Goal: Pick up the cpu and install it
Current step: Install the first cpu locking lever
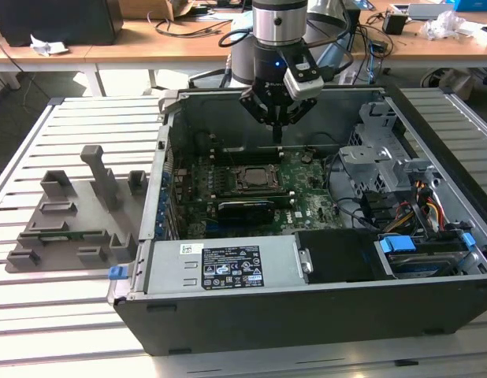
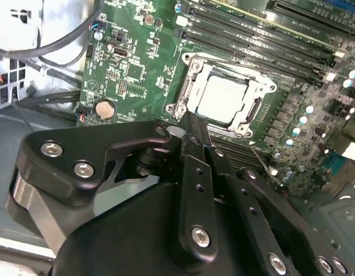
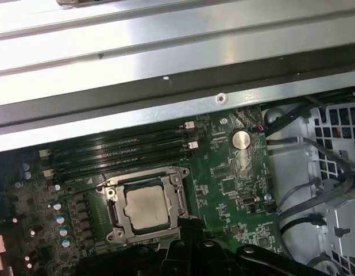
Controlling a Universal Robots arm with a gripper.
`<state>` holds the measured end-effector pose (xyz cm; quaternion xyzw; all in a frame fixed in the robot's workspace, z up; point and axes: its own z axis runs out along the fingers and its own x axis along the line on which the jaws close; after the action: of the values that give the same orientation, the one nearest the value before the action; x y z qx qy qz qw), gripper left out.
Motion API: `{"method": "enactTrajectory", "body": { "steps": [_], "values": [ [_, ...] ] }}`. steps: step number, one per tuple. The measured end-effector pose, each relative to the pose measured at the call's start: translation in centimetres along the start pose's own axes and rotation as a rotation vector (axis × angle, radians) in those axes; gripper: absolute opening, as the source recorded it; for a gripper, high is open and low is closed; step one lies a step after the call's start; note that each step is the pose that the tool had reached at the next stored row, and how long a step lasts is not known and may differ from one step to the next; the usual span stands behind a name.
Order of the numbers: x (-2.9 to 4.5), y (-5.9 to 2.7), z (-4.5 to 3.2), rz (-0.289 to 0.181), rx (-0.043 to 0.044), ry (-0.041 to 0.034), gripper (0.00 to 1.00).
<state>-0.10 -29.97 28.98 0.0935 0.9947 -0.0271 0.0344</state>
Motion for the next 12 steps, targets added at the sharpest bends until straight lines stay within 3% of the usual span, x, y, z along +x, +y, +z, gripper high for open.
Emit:
{"method": "enactTrajectory", "body": {
  "steps": [7,12],
  "values": [
    [0.0,0.0,0.0,-0.107,-0.0079,-0.0051,0.11],
    [0.0,0.0,0.0,-0.215,-0.0159,-0.0103,0.11]
  ]
}}
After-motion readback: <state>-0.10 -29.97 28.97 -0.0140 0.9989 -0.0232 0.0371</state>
